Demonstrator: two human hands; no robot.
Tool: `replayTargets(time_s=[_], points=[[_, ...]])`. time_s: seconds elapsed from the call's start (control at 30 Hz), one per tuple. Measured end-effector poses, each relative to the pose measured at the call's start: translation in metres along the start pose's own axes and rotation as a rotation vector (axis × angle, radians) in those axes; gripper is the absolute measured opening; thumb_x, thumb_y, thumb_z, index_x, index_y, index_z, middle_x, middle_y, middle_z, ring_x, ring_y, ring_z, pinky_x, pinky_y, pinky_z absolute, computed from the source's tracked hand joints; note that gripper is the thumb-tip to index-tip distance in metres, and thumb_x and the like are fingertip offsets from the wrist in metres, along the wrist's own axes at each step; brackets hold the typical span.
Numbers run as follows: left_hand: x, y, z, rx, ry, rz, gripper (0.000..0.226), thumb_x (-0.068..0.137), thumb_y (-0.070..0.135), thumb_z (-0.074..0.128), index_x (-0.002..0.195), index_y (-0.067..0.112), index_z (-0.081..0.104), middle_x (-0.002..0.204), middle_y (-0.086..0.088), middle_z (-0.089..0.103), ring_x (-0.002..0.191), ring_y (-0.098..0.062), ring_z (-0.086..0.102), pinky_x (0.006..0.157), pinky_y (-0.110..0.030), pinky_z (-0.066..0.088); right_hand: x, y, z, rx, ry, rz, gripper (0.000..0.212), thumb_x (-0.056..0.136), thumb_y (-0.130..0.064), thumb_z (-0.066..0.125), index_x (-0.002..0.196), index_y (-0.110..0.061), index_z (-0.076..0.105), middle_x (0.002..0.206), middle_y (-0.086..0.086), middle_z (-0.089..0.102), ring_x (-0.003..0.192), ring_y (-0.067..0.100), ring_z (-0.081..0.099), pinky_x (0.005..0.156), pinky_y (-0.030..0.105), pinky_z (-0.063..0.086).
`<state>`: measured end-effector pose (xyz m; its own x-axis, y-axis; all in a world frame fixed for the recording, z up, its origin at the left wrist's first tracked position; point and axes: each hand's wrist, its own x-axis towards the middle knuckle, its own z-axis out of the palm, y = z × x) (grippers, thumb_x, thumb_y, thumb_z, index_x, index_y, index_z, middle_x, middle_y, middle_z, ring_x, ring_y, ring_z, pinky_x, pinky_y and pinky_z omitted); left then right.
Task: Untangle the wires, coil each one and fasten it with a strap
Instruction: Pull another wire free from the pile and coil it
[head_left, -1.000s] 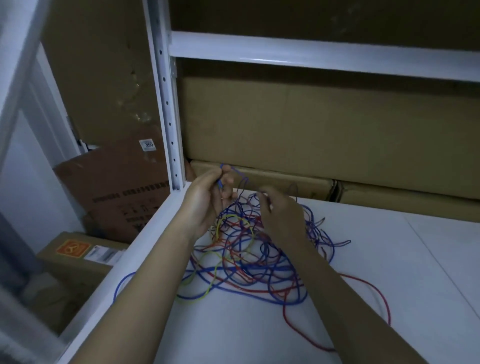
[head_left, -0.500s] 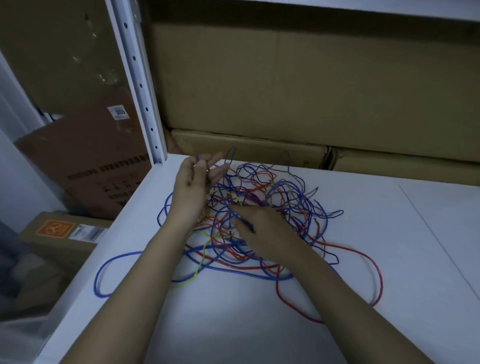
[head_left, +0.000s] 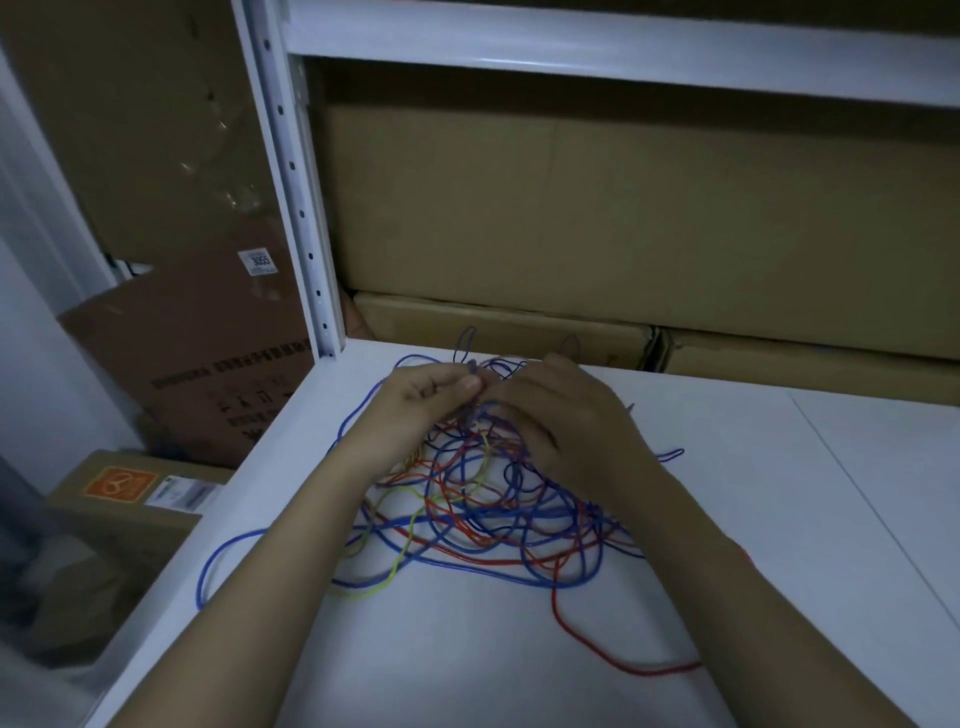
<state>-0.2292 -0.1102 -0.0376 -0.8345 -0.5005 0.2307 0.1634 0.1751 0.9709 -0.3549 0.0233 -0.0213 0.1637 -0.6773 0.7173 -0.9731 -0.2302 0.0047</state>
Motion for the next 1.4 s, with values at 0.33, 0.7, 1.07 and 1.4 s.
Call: replayTargets(time_s=[0.33, 0.7, 1.07, 1.4], points=[[-0.008, 0.01, 0.001, -0.239, -0.09, -0.036, 0.029, 0.089, 0.025, 0.048, 0.094, 0.011, 0.072, 0.086, -0.006, 0.075, 0.072, -0.015, 0.069, 0.067, -0.02, 0.053, 0.031, 0.005, 0.001, 0.633, 0.161, 0.602, 0.022, 0.082, -0.016, 0.075, 0.076, -0.031, 0.061, 0.073, -0.018, 0.063, 0.066, 0.009, 0.058, 0.06, 0.018, 0.046], [0.0, 0.014, -0.013, -0.329, -0.018, -0.042, 0.034, 0.088, 0.031, 0.046, 0.096, 0.006, 0.066, 0.058, 0.005, 0.053, 0.051, -0.007, 0.046, 0.053, -0.017, 0.038, 0.042, 0.021, 0.028, 0.714, 0.136, 0.814, 0.016, 0.087, -0.021, 0.07, 0.077, -0.033, 0.067, 0.078, -0.02, 0.067, 0.077, -0.007, 0.061, 0.067, 0.006, 0.044], [0.016, 0.01, -0.016, -0.644, 0.355, -0.182, 0.028, 0.104, 0.019, 0.035, 0.092, 0.009, 0.058, 0.061, 0.006, 0.061, 0.052, -0.006, 0.046, 0.06, -0.022, 0.032, 0.011, 0.019, 0.044, 0.809, 0.18, 0.8, 0.023, 0.101, -0.021, 0.046, 0.115, -0.035, 0.058, 0.077, 0.0, 0.067, 0.076, 0.009, 0.064, 0.074, 0.014, 0.048], [0.023, 0.025, -0.015, -0.687, 0.274, 0.037, 0.023, 0.101, 0.016, 0.038, 0.092, 0.008, 0.058, 0.067, 0.005, 0.065, 0.061, -0.005, 0.061, 0.061, -0.015, 0.05, 0.042, 0.034, 0.059, 0.011, -0.277, 0.477, 0.028, 0.099, -0.002, 0.043, 0.121, -0.007, 0.059, 0.089, 0.013, 0.063, 0.074, 0.023, 0.055, 0.06, 0.028, 0.033]])
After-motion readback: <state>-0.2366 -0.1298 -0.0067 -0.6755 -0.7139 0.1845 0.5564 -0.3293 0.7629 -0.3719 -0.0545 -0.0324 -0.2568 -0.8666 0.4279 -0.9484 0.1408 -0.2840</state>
